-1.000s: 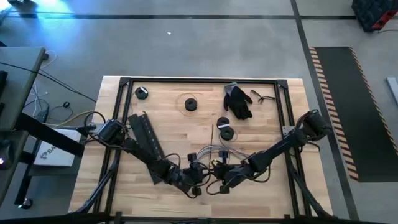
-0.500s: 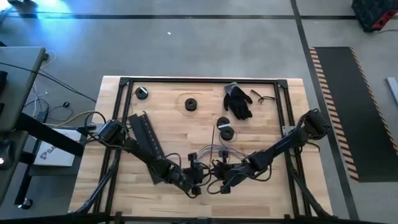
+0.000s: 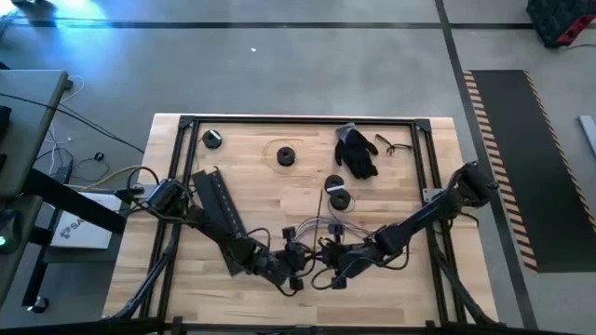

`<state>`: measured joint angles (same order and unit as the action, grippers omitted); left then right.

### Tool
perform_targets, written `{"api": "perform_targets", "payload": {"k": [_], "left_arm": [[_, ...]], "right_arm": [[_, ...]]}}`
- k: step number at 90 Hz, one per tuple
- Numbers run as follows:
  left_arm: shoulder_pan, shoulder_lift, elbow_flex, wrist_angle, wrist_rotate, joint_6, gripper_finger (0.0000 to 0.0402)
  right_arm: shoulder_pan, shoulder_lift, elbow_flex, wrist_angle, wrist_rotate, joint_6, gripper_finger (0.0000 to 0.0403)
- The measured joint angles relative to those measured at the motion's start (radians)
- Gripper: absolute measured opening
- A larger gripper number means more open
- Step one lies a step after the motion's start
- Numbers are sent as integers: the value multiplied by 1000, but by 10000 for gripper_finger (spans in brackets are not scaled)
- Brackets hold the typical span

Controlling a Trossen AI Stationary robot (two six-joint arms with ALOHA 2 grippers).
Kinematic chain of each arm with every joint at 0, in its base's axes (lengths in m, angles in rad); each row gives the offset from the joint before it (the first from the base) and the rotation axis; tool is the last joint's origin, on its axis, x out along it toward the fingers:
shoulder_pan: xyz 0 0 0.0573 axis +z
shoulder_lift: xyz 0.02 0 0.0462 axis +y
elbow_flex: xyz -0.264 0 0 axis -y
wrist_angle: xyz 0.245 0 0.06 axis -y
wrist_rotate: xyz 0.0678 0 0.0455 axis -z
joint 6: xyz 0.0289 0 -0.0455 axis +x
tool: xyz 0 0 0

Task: Ziptie cables
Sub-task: Wrap the cables together using a black zip tie

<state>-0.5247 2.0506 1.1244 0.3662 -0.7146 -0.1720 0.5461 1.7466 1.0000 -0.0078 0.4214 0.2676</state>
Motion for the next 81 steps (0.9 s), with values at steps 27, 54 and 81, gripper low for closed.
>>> {"api": "perform_targets", "payload": {"k": [27, 54, 81], "left_arm": [[1, 0, 0, 4, 23, -122, 0], [-5, 2, 1, -15, 47, -149, 0], [-42, 2, 0, -57, 32, -149, 0]], "right_arm": [[31, -17, 0, -29, 49, 12, 6], [-49, -136, 0, -141, 91, 104, 120], [-403, 14, 0, -76, -97, 122, 204]]}}
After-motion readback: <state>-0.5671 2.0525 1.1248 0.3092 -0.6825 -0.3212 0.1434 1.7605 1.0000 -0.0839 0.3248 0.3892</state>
